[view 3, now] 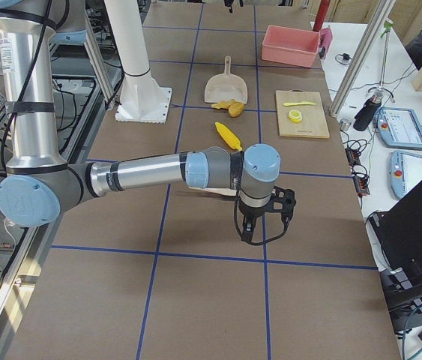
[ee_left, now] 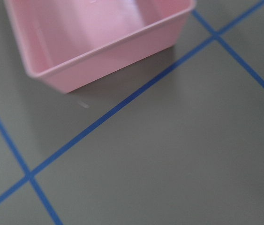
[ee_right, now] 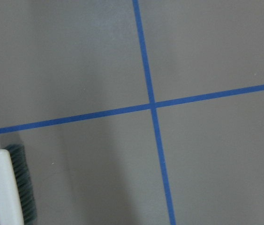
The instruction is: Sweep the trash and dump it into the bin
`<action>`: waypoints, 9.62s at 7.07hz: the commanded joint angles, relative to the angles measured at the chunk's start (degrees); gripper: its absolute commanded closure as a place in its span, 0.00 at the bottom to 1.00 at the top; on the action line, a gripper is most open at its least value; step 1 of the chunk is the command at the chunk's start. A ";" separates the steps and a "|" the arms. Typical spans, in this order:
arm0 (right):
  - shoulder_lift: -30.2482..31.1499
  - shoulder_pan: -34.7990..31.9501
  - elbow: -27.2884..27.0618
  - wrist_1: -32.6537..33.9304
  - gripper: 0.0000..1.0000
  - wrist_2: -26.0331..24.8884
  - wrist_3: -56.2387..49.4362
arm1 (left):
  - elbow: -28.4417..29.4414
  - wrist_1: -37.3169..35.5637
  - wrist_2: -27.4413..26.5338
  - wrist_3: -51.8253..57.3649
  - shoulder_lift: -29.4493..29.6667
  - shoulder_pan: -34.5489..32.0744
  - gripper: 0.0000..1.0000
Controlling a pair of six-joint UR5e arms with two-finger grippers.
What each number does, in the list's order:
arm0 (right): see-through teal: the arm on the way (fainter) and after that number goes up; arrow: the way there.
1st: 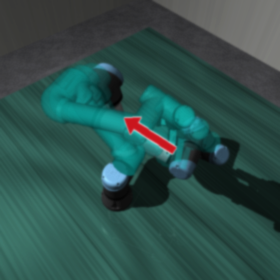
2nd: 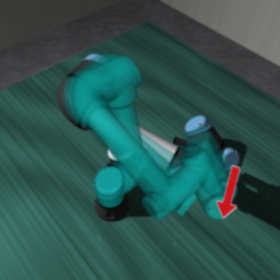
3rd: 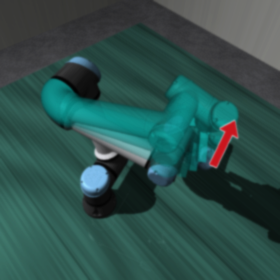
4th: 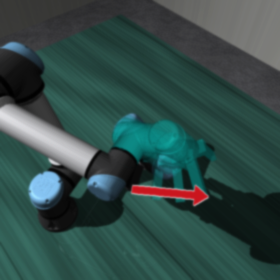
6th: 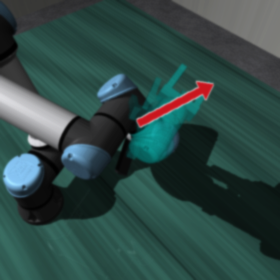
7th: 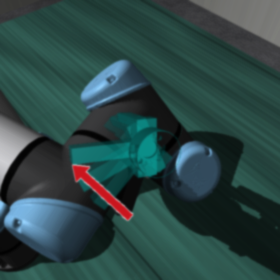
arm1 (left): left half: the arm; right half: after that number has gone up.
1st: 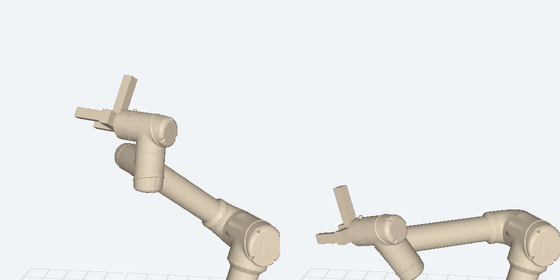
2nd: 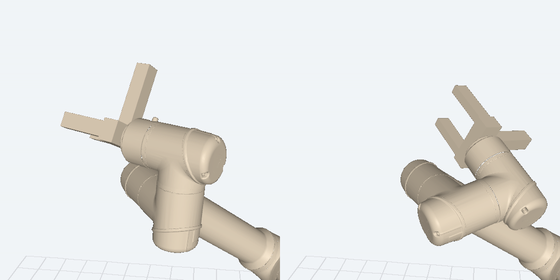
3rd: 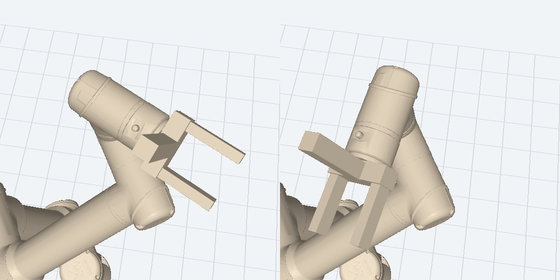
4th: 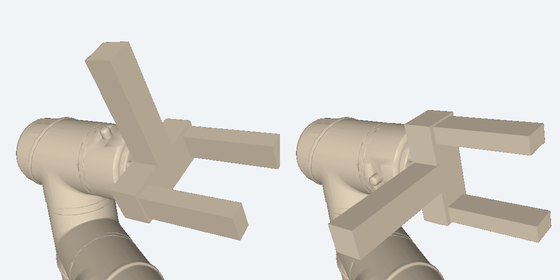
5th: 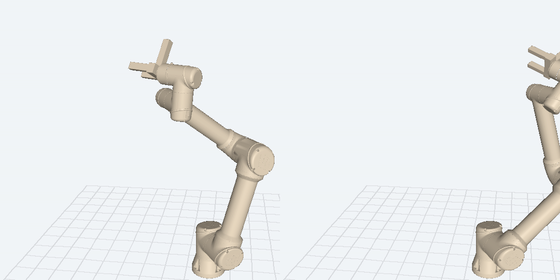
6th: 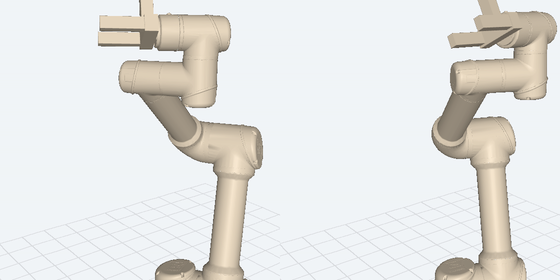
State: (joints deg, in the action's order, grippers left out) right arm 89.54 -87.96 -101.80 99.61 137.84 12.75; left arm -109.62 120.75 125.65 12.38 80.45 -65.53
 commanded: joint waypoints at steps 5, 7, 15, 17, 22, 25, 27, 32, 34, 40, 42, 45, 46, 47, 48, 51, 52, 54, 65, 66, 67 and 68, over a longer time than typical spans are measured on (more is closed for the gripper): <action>3.99 21.84 -5.70 -7.59 0.00 -2.21 7.99 | -3.08 -12.45 -10.35 2.56 15.50 22.45 0.02; 3.98 27.64 -5.08 -7.68 0.00 -2.66 11.66 | -2.78 -12.64 -10.08 2.64 18.17 22.64 0.02; 0.29 35.14 -0.33 -8.47 0.00 -1.87 19.41 | 2.83 -16.56 -10.33 1.77 26.67 29.57 0.02; 1.68 34.97 -2.17 -8.38 0.28 -1.35 19.95 | 3.62 -18.70 -8.42 1.77 28.89 29.93 0.02; 4.60 36.02 -3.24 -8.38 0.35 -2.05 19.51 | 6.08 -11.70 -7.70 2.73 27.84 29.49 0.03; 3.28 36.81 -1.74 -8.64 1.00 -1.96 19.51 | 11.87 5.75 -8.40 2.47 23.72 29.14 0.03; 3.19 35.68 -2.53 -8.73 1.00 -1.43 18.55 | 11.53 6.34 -8.32 2.03 23.88 28.18 0.04; -7.39 33.27 -7.89 5.71 1.00 -4.22 16.78 | 10.21 7.04 -8.41 2.12 21.52 27.56 0.04; -11.31 38.37 -6.93 8.85 1.00 -5.47 17.57 | 10.39 8.28 -8.41 1.77 21.51 27.65 0.03; -18.60 46.47 -4.02 13.15 1.00 -4.42 25.64 | 10.04 12.05 -8.49 1.94 19.75 27.91 0.03; -20.71 50.85 -3.41 12.89 1.00 -4.94 29.69 | 9.78 13.10 -8.50 -0.06 19.41 28.00 0.03; -25.27 51.40 -1.23 12.02 1.00 -4.42 32.67 | 10.30 13.90 -8.58 -0.26 19.48 28.35 0.03; -26.94 51.14 0.44 10.36 1.00 -3.99 34.08 | 10.04 13.99 -8.49 -0.34 19.31 28.26 0.03; -29.05 51.14 2.28 8.25 1.00 -3.89 36.62 | 10.47 14.08 -8.49 -0.26 19.22 28.26 0.03; -30.90 51.14 4.83 4.84 1.00 -3.81 39.87 | 10.65 14.17 -8.49 -0.17 19.22 28.26 0.03; -36.00 51.23 8.98 0.41 1.00 -3.11 44.81 | 10.39 14.08 -8.49 -0.52 19.22 28.35 0.03; -37.23 51.23 10.46 -3.94 1.00 -2.93 49.00 | 10.48 14.08 -8.49 -1.30 19.22 28.35 0.03; -38.12 49.57 11.97 -10.03 1.00 0.38 54.56 | 10.48 14.95 -8.49 -1.31 19.22 28.35 0.03; -30.72 58.87 -7.02 23.26 1.00 -13.03 47.89 | 10.65 16.36 -8.49 -2.89 19.14 28.35 0.03; -32.57 60.52 -5.10 23.17 1.00 -13.21 47.98 | 10.83 16.45 -8.49 -2.89 19.22 28.35 0.03; -34.15 61.93 -2.21 22.74 1.00 -13.99 48.07 | 10.74 16.45 -8.49 -2.89 19.22 28.35 0.03; -35.82 63.08 1.30 20.82 1.00 -14.78 48.07 | 10.74 16.45 -8.49 -3.41 19.14 28.35 0.03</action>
State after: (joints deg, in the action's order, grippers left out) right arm 55.82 -26.41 -104.41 121.99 124.00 60.76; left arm -98.89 137.16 117.16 9.38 99.64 -37.19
